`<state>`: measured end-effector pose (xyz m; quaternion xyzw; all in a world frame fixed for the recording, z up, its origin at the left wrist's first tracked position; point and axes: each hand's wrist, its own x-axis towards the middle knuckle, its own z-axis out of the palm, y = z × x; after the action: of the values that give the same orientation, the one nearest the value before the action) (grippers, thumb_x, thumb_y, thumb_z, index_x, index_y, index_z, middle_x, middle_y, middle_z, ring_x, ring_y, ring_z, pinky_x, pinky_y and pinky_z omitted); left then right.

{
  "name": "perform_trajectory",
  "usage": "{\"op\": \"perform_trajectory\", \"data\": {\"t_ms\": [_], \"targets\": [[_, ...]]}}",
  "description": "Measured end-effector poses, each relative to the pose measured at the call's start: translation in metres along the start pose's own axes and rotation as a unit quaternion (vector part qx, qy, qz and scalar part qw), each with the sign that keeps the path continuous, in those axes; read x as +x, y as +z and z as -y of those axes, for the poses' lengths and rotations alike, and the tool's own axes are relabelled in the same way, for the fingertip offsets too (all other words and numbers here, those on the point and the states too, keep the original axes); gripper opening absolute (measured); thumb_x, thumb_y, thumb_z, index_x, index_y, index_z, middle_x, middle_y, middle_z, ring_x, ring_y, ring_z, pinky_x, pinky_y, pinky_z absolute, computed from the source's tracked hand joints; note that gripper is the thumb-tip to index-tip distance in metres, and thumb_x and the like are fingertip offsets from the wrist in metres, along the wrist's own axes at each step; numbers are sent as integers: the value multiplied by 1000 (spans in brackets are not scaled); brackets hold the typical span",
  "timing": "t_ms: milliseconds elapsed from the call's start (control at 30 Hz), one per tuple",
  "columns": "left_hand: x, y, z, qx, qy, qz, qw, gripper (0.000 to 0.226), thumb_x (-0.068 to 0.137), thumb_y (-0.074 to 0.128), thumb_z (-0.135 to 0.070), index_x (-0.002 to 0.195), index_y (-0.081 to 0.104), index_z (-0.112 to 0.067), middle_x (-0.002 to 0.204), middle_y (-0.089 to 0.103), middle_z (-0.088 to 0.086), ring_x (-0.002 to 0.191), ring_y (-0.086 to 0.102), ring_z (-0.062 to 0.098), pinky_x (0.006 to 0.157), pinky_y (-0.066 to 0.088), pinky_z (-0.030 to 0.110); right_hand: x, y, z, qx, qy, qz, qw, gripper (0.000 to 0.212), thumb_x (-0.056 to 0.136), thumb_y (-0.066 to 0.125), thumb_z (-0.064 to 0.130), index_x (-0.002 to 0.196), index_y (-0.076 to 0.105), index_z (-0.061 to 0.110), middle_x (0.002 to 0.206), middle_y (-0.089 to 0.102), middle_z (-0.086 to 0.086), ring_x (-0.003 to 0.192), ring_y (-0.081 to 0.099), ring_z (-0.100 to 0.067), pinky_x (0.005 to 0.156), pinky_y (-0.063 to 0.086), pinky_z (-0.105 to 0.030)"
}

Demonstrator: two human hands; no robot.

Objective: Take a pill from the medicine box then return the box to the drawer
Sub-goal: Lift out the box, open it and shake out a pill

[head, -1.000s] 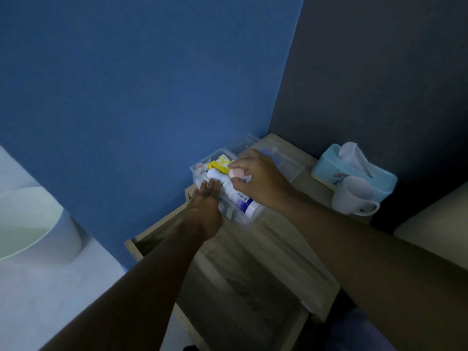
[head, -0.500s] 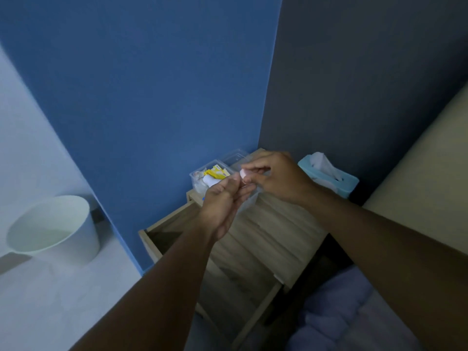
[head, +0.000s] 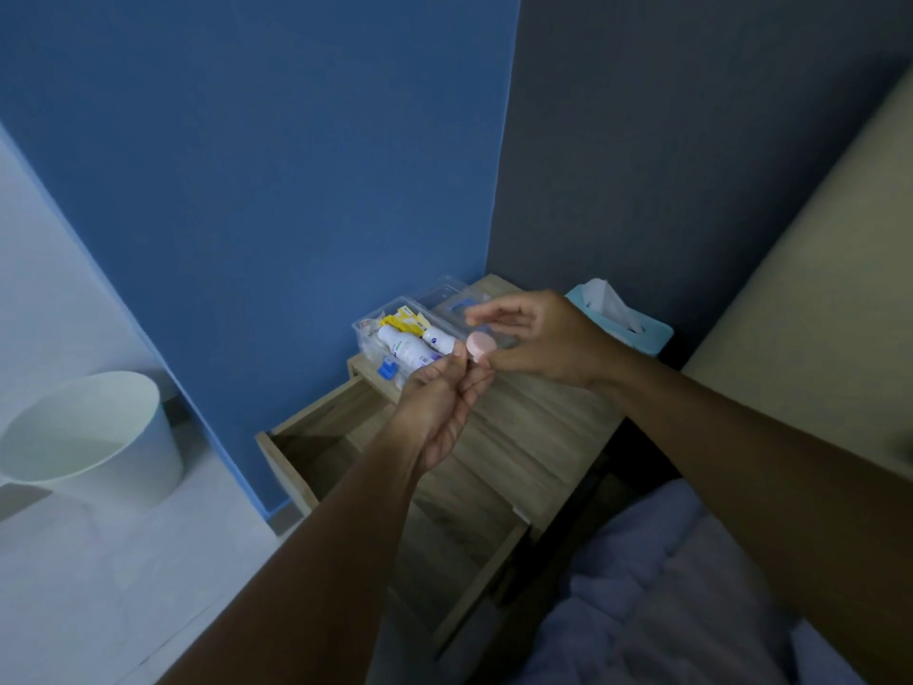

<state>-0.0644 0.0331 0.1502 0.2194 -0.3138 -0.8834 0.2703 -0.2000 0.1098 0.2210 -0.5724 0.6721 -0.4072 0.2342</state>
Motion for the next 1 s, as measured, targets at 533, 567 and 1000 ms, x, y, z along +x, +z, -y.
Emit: {"op": "perform_trajectory", "data": {"t_ms": [533,567,1000], "targets": [[4,-14,11,30,-15,10,999,35,102,47,-23,110,67,4,106,76,15,96,74,17,94,55,27,3,15,-7,-226,44,-42,972,53,76,68,63,100,80,17,92,79,-3,94,71,-17,87,57,-37],[5,-15,11,33,-19,11,999,34,102,46,-22,108,68,3,107,76,14,95,75,16,91,57,26,3,14,-7,-243,46,-30,968,48,80,67,61,93,81,16,84,78,-5,91,71,-20,84,57,-38],[1,-34,21,11,-43,-18,999,36,105,36,-14,138,51,-6,130,64,19,109,67,25,95,54,30,-4,8,-27,-207,-55,-38,976,36,88,70,10,124,72,16,97,60,17,89,62,-3,87,55,-26]]}}
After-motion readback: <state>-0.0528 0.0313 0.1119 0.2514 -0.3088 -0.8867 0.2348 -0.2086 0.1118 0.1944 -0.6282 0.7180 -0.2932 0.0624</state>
